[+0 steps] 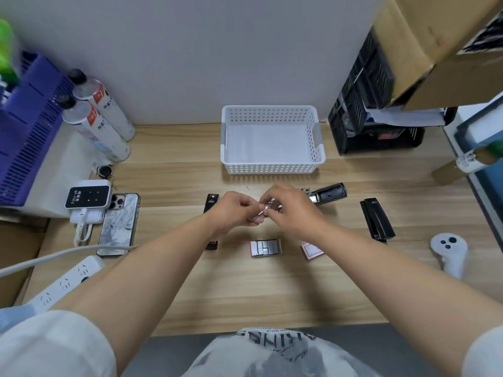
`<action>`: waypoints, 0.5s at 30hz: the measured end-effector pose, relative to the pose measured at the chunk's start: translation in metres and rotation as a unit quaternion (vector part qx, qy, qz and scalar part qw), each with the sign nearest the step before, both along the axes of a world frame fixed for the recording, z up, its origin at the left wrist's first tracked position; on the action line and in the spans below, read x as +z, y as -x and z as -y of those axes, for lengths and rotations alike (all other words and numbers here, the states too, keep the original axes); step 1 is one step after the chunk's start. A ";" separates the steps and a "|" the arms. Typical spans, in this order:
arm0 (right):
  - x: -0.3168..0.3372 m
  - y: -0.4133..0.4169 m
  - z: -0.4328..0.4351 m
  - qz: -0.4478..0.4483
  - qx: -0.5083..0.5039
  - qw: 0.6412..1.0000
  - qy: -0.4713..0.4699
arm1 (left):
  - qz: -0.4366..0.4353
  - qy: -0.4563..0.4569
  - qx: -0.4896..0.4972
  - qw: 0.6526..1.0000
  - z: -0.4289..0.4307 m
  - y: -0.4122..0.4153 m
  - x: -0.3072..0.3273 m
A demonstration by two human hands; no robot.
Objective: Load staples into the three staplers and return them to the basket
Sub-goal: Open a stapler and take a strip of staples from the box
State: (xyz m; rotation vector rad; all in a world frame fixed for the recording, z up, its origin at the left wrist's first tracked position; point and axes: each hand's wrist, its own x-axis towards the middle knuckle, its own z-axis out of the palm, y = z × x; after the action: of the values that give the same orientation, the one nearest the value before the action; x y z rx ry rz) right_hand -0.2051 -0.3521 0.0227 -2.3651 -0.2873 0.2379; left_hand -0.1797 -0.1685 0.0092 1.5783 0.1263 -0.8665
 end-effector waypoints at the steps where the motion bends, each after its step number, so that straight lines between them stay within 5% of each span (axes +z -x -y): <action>1: 0.001 -0.004 0.000 0.006 0.013 1.000 0.021 | 0.003 -0.007 0.001 1.000 -0.003 -0.003 -0.001; 7: 0.004 -0.014 -0.002 0.023 0.076 0.993 0.092 | -0.006 -0.019 0.022 1.000 -0.011 -0.013 -0.005; 15: -0.009 -0.021 -0.003 0.039 0.029 0.980 0.195 | -0.010 -0.011 0.092 0.996 -0.025 -0.034 -0.006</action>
State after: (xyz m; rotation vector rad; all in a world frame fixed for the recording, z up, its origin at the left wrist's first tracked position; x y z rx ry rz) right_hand -0.1838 -0.3492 0.0142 -2.7605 -0.3750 0.2461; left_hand -0.1452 -0.1434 0.0032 1.5519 0.2917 -0.7398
